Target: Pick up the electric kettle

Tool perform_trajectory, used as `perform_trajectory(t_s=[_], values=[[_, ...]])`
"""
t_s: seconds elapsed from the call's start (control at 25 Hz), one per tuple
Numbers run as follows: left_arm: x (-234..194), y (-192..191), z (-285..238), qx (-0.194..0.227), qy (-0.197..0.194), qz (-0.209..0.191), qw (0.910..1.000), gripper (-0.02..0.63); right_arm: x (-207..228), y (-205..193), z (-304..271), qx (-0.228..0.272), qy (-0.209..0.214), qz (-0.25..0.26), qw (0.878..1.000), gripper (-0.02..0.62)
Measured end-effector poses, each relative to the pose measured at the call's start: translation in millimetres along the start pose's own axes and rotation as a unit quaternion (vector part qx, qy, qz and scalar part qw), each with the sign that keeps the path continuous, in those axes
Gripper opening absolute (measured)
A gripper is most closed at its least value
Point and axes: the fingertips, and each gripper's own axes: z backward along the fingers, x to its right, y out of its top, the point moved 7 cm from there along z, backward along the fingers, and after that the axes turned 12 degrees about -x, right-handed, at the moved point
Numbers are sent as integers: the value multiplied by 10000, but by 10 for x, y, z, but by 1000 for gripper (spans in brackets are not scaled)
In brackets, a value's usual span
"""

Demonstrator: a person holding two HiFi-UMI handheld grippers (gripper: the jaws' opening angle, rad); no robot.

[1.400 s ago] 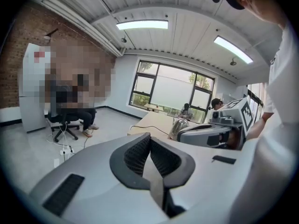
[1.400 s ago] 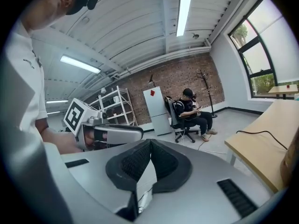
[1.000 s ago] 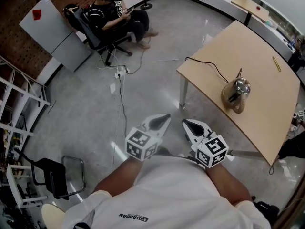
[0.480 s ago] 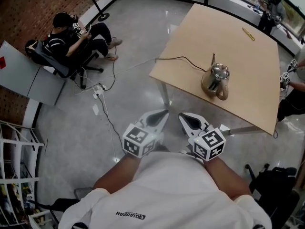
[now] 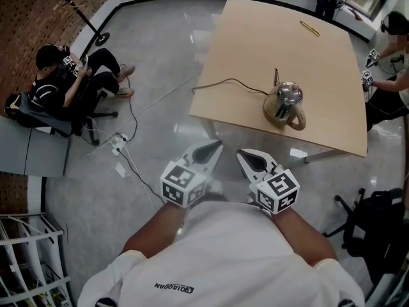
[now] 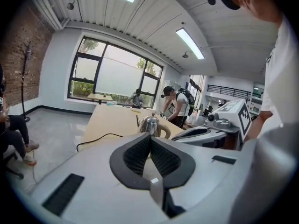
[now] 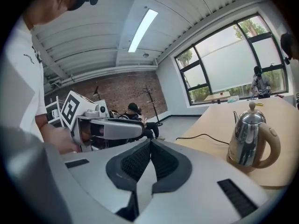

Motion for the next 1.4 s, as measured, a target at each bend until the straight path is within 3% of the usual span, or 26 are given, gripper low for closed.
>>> perform_trajectory(t_s=[0.44, 0.84, 1.12, 1.4], values=[[-519, 141, -72, -81, -700, -374, 9968, -5, -30, 58, -128, 109, -1007, -471, 9937, 21], [-506, 180, -314, -232, -1269, -655, 9895, -5, 430, 86, 301, 523, -2097, -1039, 9708, 21], [-540, 193, -606, -447, -1268, -817, 9875, -5, 966, -130, 567, 504, -2746, -1255, 9520, 21], [-554, 254, -918, -652, -1179, -862, 9871, -5, 1526, -237, 610, 350, -3003, -1280, 9446, 21]])
